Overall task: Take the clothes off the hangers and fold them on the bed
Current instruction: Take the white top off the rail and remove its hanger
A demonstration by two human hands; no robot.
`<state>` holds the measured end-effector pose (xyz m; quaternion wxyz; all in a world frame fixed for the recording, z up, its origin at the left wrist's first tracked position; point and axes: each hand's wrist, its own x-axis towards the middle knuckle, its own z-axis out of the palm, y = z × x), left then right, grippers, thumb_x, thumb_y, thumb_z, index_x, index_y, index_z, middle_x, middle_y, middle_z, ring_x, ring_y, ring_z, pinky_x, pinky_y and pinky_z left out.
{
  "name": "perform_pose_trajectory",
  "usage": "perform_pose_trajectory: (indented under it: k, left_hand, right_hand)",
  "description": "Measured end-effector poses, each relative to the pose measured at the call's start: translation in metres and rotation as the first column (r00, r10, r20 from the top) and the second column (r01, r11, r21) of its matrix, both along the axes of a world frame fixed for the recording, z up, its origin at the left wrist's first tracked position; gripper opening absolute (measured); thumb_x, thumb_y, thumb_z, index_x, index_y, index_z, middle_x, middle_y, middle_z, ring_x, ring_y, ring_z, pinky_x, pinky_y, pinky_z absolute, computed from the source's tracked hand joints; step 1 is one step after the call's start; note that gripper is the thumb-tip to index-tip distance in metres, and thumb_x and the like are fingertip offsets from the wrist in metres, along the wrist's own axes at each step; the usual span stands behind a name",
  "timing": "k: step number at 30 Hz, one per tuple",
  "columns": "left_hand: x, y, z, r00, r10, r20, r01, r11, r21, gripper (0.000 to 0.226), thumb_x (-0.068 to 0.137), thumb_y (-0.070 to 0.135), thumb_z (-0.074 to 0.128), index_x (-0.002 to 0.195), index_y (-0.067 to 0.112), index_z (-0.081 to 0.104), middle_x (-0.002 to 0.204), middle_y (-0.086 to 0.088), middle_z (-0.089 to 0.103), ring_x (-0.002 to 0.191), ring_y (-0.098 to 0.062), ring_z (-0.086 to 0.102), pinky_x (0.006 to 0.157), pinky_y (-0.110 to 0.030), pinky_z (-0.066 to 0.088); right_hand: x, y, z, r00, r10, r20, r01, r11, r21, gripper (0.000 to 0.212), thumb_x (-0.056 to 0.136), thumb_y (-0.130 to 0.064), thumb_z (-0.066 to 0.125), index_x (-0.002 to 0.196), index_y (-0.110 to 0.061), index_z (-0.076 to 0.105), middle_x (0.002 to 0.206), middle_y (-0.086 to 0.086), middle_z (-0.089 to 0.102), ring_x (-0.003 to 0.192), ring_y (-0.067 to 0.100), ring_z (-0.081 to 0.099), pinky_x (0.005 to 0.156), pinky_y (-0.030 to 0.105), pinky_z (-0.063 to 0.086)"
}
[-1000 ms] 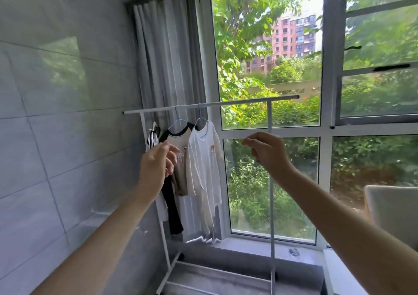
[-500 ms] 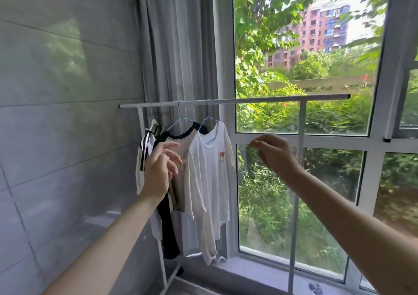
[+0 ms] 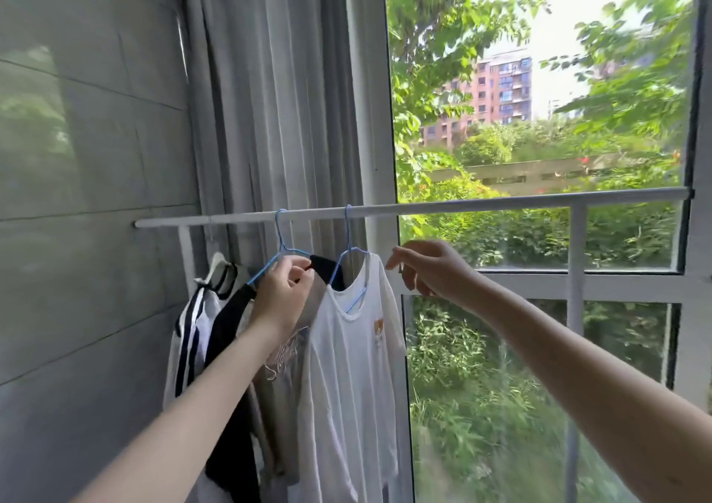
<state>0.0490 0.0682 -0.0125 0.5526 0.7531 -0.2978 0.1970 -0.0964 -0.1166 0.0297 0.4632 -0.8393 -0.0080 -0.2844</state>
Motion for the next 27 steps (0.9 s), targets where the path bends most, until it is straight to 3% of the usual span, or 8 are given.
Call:
perform_pose_trajectory:
  k: [5,9,13,16,18,20,23,27]
  left_hand:
    - [0.049,-0.020,-0.021,0.996,0.035,-0.084,-0.014,0.973,0.229,0.026,0.085,0.038,0.064,0.106,0.026,0.055,0.099,0.004,0.059,0.094,-0.016,0.058,0.081,-0.029,0.045]
    - [0.071,-0.025,-0.031,0.989,0.069,-0.132,-0.016,0.930,0.368,0.031,0.081,0.051,0.065,0.103,0.031,0.057,0.092,0.012,0.062,0.090,-0.008,0.059,0.074,-0.024,0.046]
    - [0.090,-0.033,-0.039,0.987,0.140,-0.074,-0.092,0.889,0.448,0.022,0.089,0.040,0.057,0.083,0.020,0.065,0.068,0.010,0.060,0.066,-0.011,0.053,0.059,-0.022,0.038]
    - [0.110,-0.036,-0.042,0.971,0.238,0.000,-0.207,0.848,0.487,0.023,0.096,0.029,0.048,0.077,0.019,0.057,0.062,0.006,0.054,0.060,-0.011,0.048,0.054,-0.020,0.033]
    - [0.120,-0.036,-0.045,0.961,0.275,0.010,-0.251,0.862,0.441,0.023,0.097,0.026,0.046,0.076,0.024,0.055,0.058,0.008,0.049,0.057,-0.011,0.044,0.052,-0.020,0.032]
    - [0.126,-0.035,-0.047,0.952,0.306,0.030,-0.294,0.876,0.383,0.020,0.097,0.024,0.047,0.082,0.023,0.060,0.058,0.009,0.048,0.059,-0.014,0.045,0.056,-0.027,0.034]
    - [0.127,-0.034,-0.045,0.933,0.349,0.091,-0.360,0.879,0.312,0.020,0.096,0.026,0.047,0.088,0.019,0.065,0.065,0.003,0.059,0.065,-0.021,0.053,0.063,-0.033,0.039]
    - [0.122,-0.031,-0.024,0.905,0.393,0.161,-0.422,0.873,0.245,0.023,0.096,0.021,0.050,0.084,0.005,0.062,0.065,-0.011,0.055,0.058,-0.013,0.042,0.058,-0.026,0.034]
  right_hand:
    - [0.069,-0.025,-0.014,0.995,-0.065,-0.077,0.053,0.988,-0.143,0.021,0.093,-0.019,0.053,0.085,-0.008,0.068,0.052,-0.005,0.059,0.038,0.012,0.046,0.041,0.021,0.039]
    - [0.133,-0.048,-0.024,0.992,-0.122,-0.040,0.104,0.946,-0.306,0.019,0.092,-0.026,0.053,0.106,-0.017,0.062,0.085,0.000,0.066,0.068,0.018,0.058,0.068,0.033,0.052]
    - [0.191,-0.064,-0.037,0.988,-0.151,0.025,0.148,0.902,-0.405,0.041,0.089,-0.033,0.054,0.127,-0.021,0.047,0.123,0.002,0.056,0.112,0.024,0.053,0.098,0.037,0.040]
    - [0.225,-0.075,-0.039,0.984,-0.173,0.048,0.174,0.847,-0.502,0.052,0.091,-0.046,0.049,0.136,-0.021,0.041,0.138,0.002,0.047,0.129,0.022,0.040,0.102,0.031,0.027]
    - [0.247,-0.080,-0.038,0.990,-0.131,0.051,0.139,0.846,-0.515,0.044,0.094,-0.048,0.044,0.129,-0.021,0.049,0.132,0.001,0.054,0.121,0.023,0.045,0.094,0.029,0.030]
    - [0.264,-0.080,-0.037,0.997,-0.049,0.065,0.073,0.888,-0.454,0.034,0.096,-0.044,0.042,0.108,-0.017,0.059,0.112,0.004,0.064,0.105,0.026,0.052,0.082,0.029,0.035]
    - [0.284,-0.076,-0.033,0.991,0.035,0.129,0.011,0.942,-0.336,0.025,0.097,-0.030,0.046,0.076,-0.017,0.052,0.083,0.004,0.060,0.081,0.028,0.049,0.068,0.032,0.036]
    - [0.298,-0.068,-0.014,0.963,0.093,0.254,-0.027,0.968,-0.250,0.026,0.095,-0.028,0.048,0.086,-0.010,0.065,0.069,-0.001,0.056,0.078,0.028,0.052,0.074,0.035,0.038]
